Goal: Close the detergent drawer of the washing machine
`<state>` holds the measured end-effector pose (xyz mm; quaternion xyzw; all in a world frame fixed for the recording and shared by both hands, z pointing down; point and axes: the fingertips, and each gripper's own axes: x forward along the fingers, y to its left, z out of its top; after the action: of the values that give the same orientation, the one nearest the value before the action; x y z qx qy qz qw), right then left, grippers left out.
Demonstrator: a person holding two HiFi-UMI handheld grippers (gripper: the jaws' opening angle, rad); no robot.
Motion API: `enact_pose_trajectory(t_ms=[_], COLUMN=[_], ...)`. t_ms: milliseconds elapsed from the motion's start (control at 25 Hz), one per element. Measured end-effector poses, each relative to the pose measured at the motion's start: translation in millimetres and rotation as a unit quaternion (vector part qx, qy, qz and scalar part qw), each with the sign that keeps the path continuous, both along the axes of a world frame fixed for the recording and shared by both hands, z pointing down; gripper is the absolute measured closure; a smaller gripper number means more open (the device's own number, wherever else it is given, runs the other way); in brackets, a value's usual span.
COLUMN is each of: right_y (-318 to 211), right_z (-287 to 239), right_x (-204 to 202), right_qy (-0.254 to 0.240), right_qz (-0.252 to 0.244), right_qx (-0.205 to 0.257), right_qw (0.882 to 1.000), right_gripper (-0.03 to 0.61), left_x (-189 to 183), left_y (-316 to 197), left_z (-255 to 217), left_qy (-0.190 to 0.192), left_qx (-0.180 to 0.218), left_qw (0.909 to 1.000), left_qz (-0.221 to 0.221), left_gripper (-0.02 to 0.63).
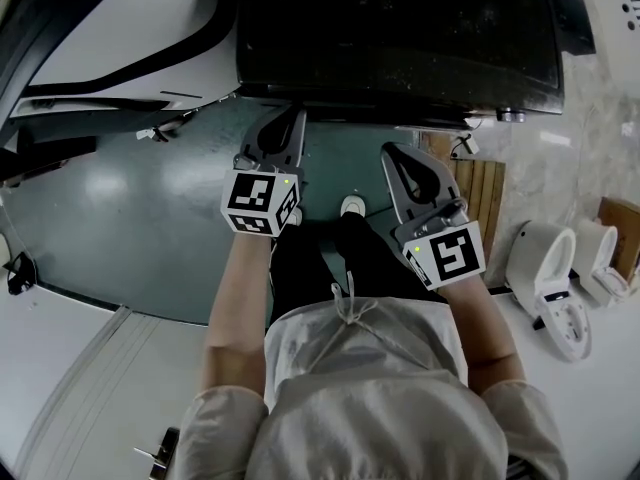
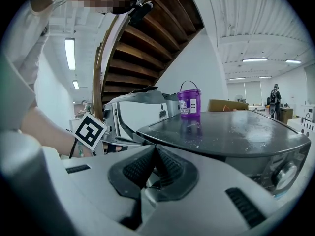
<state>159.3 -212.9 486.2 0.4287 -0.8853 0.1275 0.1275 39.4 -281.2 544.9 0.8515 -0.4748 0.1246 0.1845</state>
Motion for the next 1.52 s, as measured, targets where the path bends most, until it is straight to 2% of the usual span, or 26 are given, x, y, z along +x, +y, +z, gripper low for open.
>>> enact_pose_trajectory(t_ms=[160, 360, 560, 640, 920, 1160, 1360, 1520], right_y=[-8.7, -13.9, -18.4, -18.9, -20.5, -15.8, -5.5, 6.5], right_z=[-1.7, -3.4, -8.3, -8.3, -15.2, -18.8, -37.2, -56.2], right_x=[-1.8, -4.7, -2.6, -1.5, -0.1, -0.9, -2.3, -5.7], right_qy=[-0.001, -0.007, -0.004, -0.003, -0.001, 0.003, 0.012, 0.010], right_qz=[0.002, 0.011, 0.001, 0.003, 0.000, 0.005, -0.001, 0.004], right_qx=[0.008, -0.008, 0.021, 0.018, 0.031, 0.029, 0.039, 0.025], right_qw=[1.000, 1.000, 1.000, 1.000, 1.000, 1.000, 0.999, 1.000], right_gripper=[0.571, 0.571, 0.572, 0.572, 0.571, 0.572, 0.572, 0.571], left_x=[0.6, 0.1, 0.0, 0.3, 3.0, 2.5, 3.9, 0.1], left_y=[-9.6, -14.3, -15.1, -16.2, -19.1, -16.8, 3.1, 20.2], left_z=[0.8, 2.2, 2.0, 2.0, 4.8, 4.0, -27.4, -65.4], left_qy=[-0.003, -0.002, 0.006, 0.009, -0.013, -0.011, -0.020, -0.010], left_qx=[-0.007, -0.013, -0.017, -0.020, -0.014, -0.018, 0.008, 0.033], left_qw=[1.0000, 0.9999, 0.9998, 0.9997, 0.9997, 0.9997, 0.9990, 0.9979], left_qz=[-0.005, -0.003, 0.006, 0.006, 0.017, 0.007, 0.038, 0.055], left_gripper=[0.595, 0.595, 0.595, 0.595, 0.595, 0.595, 0.595, 0.595])
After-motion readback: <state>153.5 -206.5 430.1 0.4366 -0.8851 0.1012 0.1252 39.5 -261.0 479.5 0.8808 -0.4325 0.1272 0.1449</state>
